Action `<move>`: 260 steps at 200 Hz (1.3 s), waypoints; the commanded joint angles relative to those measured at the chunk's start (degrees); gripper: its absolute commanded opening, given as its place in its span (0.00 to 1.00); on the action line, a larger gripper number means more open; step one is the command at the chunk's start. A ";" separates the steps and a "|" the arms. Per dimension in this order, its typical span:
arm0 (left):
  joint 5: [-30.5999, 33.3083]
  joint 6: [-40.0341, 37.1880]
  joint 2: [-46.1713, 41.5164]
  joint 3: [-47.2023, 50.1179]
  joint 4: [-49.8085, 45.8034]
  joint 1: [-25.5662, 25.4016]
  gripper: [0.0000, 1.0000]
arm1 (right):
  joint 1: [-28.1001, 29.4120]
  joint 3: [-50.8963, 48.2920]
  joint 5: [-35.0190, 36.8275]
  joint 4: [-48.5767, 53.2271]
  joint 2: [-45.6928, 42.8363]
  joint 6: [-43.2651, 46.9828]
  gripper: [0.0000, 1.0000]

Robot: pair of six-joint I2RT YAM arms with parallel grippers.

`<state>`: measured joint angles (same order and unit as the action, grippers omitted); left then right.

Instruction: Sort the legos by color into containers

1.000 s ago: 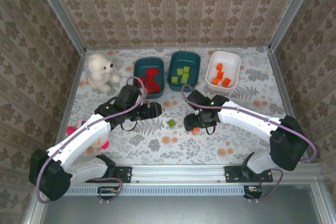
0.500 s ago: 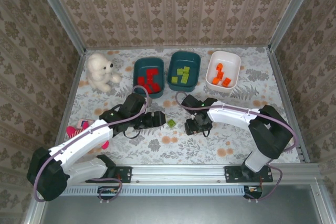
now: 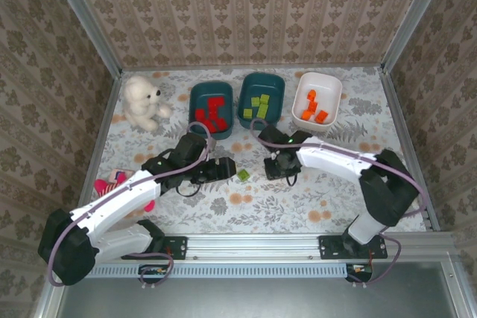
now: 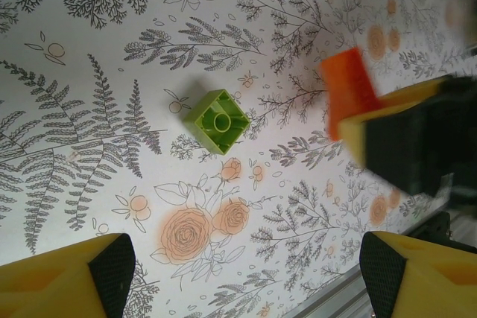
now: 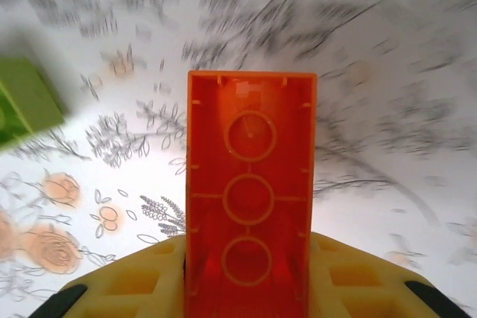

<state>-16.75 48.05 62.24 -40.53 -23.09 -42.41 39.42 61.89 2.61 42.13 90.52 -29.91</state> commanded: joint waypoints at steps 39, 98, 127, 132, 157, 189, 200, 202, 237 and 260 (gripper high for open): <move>-0.17 -0.92 7.66 -9.23 2.21 -0.45 0.82 | -22.21 20.39 6.52 8.05 2.40 5.90 0.20; 1.67 -0.93 12.62 -14.73 2.31 -0.15 0.82 | -33.14 50.66 7.56 14.31 30.35 7.41 0.20; 2.93 -0.09 12.57 -15.44 1.96 -0.04 0.82 | -34.97 63.84 9.38 19.11 41.75 7.93 0.20; 3.24 0.01 12.56 -15.51 1.84 -0.08 0.82 | -35.30 65.50 9.38 19.57 43.23 7.93 0.20; 4.24 0.64 11.96 -15.37 1.44 0.13 0.82 | -36.53 71.75 9.58 21.42 49.03 8.11 0.20; 5.05 1.67 11.50 -14.69 1.82 0.33 0.82 | -37.84 76.43 8.38 23.24 54.09 7.87 0.21; 5.35 1.86 11.56 -14.74 2.16 0.53 0.83 | -37.81 77.42 8.28 23.52 55.15 8.17 0.22; 5.40 1.87 11.58 -14.68 2.17 0.56 0.83 | -37.83 77.53 8.24 23.52 55.30 8.24 0.22; 5.41 2.14 12.70 -15.68 2.42 1.17 0.83 | -37.84 78.21 7.25 23.37 56.00 7.96 0.34; 5.50 2.22 13.23 -16.56 2.01 1.42 0.82 | -37.44 78.15 7.09 22.79 53.67 8.08 0.50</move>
<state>-12.10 49.50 74.96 -54.54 -20.99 -41.52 1.39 138.02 10.11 63.31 146.21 -22.22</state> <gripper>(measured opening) 0.825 0.444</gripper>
